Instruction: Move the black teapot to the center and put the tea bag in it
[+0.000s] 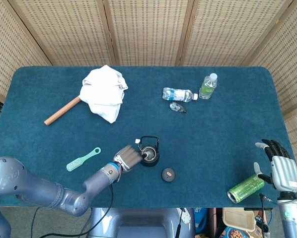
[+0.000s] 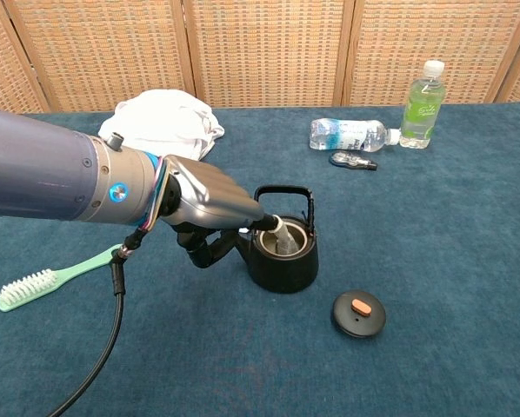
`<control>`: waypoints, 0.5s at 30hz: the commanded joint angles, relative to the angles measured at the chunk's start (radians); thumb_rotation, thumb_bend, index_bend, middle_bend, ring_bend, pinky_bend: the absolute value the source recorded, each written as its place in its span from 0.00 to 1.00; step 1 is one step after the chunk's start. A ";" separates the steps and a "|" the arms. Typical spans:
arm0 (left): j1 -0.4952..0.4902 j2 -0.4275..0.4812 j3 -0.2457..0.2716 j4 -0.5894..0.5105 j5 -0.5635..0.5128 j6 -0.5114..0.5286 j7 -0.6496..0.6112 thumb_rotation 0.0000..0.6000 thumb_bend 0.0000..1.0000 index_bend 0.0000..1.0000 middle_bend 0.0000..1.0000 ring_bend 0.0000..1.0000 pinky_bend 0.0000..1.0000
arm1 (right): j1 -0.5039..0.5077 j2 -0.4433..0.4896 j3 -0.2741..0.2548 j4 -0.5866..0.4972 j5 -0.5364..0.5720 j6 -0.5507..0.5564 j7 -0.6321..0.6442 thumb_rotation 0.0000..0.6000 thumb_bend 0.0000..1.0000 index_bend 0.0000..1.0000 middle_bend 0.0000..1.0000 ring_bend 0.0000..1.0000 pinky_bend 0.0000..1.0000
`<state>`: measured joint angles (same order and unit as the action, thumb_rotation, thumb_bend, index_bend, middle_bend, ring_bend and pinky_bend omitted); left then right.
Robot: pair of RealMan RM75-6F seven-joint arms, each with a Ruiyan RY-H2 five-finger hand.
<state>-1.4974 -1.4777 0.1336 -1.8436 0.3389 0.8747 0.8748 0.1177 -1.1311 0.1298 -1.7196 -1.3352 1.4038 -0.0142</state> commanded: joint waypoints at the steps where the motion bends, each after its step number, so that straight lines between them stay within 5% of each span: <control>1: -0.008 -0.013 0.002 0.010 -0.012 -0.001 0.011 1.00 1.00 0.00 0.77 0.76 0.74 | -0.001 0.000 0.000 0.001 0.001 0.000 0.001 1.00 0.58 0.27 0.23 0.13 0.21; 15: -0.037 -0.059 0.007 0.045 -0.085 -0.009 0.043 1.00 1.00 0.00 0.77 0.76 0.74 | -0.003 0.003 0.000 0.004 0.002 -0.002 0.008 1.00 0.58 0.27 0.23 0.13 0.21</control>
<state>-1.5336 -1.5365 0.1407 -1.7981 0.2538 0.8660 0.9176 0.1151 -1.1279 0.1296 -1.7152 -1.3327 1.4019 -0.0055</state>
